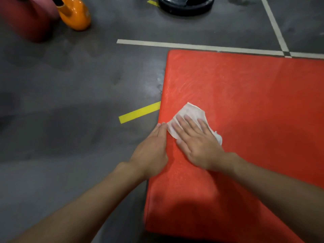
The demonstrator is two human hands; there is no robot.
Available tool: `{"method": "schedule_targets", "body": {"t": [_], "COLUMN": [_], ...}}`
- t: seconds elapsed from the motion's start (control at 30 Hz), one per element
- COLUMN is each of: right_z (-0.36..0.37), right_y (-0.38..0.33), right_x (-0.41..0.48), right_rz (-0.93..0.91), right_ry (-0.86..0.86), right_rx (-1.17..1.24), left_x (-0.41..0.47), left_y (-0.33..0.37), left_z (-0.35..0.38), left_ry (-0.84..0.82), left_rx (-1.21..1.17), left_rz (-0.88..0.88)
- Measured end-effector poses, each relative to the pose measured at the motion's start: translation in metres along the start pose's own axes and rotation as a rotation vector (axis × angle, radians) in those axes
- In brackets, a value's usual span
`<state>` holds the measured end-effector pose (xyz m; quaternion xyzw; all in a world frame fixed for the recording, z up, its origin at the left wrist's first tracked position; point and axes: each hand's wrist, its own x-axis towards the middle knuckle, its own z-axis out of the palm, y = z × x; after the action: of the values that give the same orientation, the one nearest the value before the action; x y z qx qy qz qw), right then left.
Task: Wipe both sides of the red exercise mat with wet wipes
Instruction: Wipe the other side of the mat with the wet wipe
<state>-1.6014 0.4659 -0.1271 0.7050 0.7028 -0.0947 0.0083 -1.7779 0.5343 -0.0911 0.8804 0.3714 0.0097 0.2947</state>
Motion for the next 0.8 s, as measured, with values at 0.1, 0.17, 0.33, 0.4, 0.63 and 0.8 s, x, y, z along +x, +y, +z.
{"method": "schedule_targets", "body": {"t": [0.1,0.17,0.33,0.4,0.63,0.8], "right_z": [-0.009,-0.002,0.002,-0.006,0.009,0.015], "right_y": [0.029,0.010,-0.015,-0.001,-0.038,-0.067], "right_x": [-0.002,-0.008,-0.045,-0.040,-0.076,-0.087], "right_rz": [0.172,0.316,-0.105,0.072,-0.180,0.029], "right_ry": [-0.034,-0.014,-0.066,-0.039,-0.062,-0.091], "right_rx": [0.015,-0.033,-0.043,-0.022,-0.029,-0.029], "left_x": [-0.015,-0.022,-0.028,-0.032,-0.043,-0.047], "left_y": [-0.001,-0.001,0.004,0.004,0.005,0.005], "left_z": [0.003,0.005,0.006,0.006,0.011,0.012], "left_ry": [-0.025,-0.028,-0.018,-0.027,0.040,0.084], "left_rx": [-0.001,-0.007,-0.035,-0.032,-0.103,-0.175], "left_rz": [-0.004,-0.009,-0.029,-0.033,-0.059,-0.089]}}
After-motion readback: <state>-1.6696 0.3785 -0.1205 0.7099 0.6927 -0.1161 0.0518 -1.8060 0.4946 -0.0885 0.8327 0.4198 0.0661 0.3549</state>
